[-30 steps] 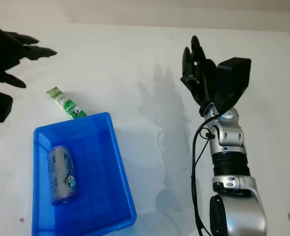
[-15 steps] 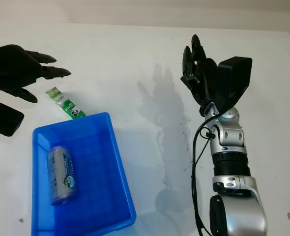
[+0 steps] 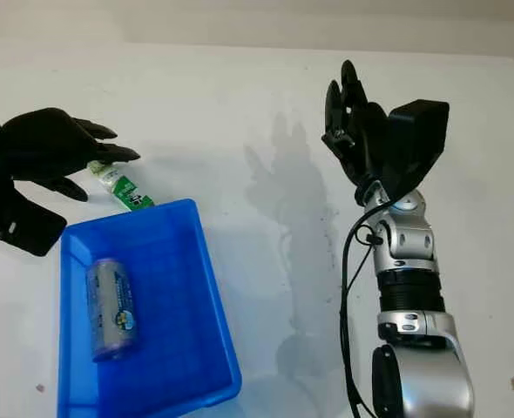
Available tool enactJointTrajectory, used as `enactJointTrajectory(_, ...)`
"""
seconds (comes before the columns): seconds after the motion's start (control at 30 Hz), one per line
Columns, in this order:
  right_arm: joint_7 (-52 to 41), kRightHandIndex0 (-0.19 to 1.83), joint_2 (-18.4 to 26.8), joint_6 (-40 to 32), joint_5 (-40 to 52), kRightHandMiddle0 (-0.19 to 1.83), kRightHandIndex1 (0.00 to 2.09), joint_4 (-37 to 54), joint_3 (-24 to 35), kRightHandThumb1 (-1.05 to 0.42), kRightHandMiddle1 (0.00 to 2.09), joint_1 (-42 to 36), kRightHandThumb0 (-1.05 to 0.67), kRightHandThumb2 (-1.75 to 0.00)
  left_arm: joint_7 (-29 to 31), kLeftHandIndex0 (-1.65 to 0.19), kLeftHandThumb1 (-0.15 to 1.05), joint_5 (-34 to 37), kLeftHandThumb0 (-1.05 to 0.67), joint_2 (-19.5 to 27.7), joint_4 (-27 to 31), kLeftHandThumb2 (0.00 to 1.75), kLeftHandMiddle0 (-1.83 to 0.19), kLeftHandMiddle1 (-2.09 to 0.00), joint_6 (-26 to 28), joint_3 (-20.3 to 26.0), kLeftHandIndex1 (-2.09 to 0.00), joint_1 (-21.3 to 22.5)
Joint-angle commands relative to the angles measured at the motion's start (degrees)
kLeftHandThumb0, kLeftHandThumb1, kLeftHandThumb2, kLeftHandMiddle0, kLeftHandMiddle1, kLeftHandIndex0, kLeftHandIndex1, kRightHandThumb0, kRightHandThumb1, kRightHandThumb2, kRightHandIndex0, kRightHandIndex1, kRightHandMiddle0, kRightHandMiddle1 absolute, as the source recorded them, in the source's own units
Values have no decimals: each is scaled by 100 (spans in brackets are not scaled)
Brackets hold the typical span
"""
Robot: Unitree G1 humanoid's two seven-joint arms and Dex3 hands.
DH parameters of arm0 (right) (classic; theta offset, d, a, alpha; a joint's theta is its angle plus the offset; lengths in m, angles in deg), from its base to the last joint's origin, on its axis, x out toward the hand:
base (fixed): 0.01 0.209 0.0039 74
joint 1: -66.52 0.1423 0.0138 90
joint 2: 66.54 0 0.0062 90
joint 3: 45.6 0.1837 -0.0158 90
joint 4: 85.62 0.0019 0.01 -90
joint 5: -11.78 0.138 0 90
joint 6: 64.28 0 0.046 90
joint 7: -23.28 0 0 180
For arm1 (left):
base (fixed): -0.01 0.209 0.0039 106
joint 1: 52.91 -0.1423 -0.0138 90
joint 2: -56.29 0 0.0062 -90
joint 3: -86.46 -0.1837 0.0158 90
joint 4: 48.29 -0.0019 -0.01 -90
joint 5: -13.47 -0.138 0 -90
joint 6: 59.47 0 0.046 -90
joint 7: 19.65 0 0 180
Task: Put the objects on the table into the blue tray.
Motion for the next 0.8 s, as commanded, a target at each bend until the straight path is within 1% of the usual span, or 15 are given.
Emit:
enactJointTrajectory(0.0, 3, -19, 57, -36, 25, -19, 0, 115, 56, -105, 0, -46, -62, -77, -82, -48, 83, -58, -43, -283, -147, 5, -48, -11, -9, -206, -12, -223)
enactJointTrajectory(0.1, -11, -19, 65, -15, 35, -19, 0, 136, 58, -105, 0, -66, -62, -76, -286, -50, 85, -217, -43, -389, -232, 6, -49, -12, 102, -393, -13, -216)
enactJointTrajectory(0.13, -13, -19, 76, -16, 33, -19, 0, 154, 60, -105, 0, -80, -62, -76, -347, -50, 85, -263, -41, -415, -251, 6, -49, -19, 132, -449, -20, -212)
enactJointTrajectory(0.2, -12, -19, 90, -5, 27, -19, 0, 179, 64, -105, 0, -101, -63, -76, -448, -28, 87, -321, -40, -447, -292, 5, -27, -70, 161, -537, -73, -192)
enactJointTrajectory(0.23, -8, -19, 98, -6, 19, -19, 0, 194, 64, -105, 0, -111, -63, -76, -516, -12, 89, -368, -38, -460, -309, 6, -13, -103, 182, -592, -111, -177)
enactJointTrajectory(0.27, 1, -19, 103, -18, 14, -19, 0, 211, 66, -105, 0, -120, -63, -76, -574, -5, 90, -418, -38, -475, -326, 6, -8, -120, 205, -652, -129, -157)
enactJointTrajectory(0.33, 12, -19, 108, -38, 13, -19, 0, 246, 73, -105, 0, -136, -63, -76, -667, 0, 96, -509, -37, -509, -359, 6, -3, -155, 258, -757, -158, -121)
enactJointTrajectory(0.4, 22, -19, 99, -46, 17, -19, 0, 265, 78, -105, 0, -143, -62, -76, -729, -1, 101, -638, -38, -533, -372, 7, -5, -168, 324, -894, -167, -72)
enactJointTrajectory(0.47, 19, -19, 87, -69, 37, -19, 0, 270, 85, -105, 0, -139, -62, -76, -991, -4, 104, -784, -44, -541, -355, 17, -16, -182, 374, -1028, -183, -43)
enactJointTrajectory(0.53, 6, -19, 82, -89, 61, -19, 0, 267, 95, -105, 0, -130, -62, -76, -1071, -5, 105, -743, -47, -560, -396, 25, -27, -204, 334, -1021, -203, -36)
enactJointTrajectory(0.57, -7, -19, 82, -76, 69, -19, 0, 252, 97, -105, 0, -125, -62, -76, -1127, -8, 105, -740, -48, -561, -401, 27, -33, -207, 344, -1024, -205, -35)
enactJointTrajectory(0.6, -14, -19, 89, -67, 61, -19, 0, 237, 88, -105, 0, -119, -62, -76, -1212, -14, 105, -782, -49, -552, -386, 29, -44, -208, 389, -1056, -207, -30)
enactJointTrajectory(0.67, -17, -19, 94, -53, 49, -19, 0, 210, 76, -105, 0, -106, -62, -76, -1316, -48, 105, -865, -55, -529, -355, 40, -95, -209, 474, -1125, -209, -15)
enactJointTrajectory(0.73, -11, -19, 89, -45, 45, -19, 0, 187, 75, -105, 0, -91, -62, -76, -1421, -58, 105, -930, -57, -508, -341, 44, -111, -209, 531, -1180, -209, -5)
enactJointTrajectory(0.77, -17, -19, 87, -24, 46, -19, 0, 150, 77, -105, 0, -76, -62, -76, -1478, -59, 105, -954, -57, -495, -335, 45, -114, -209, 554, -1203, -209, 0)
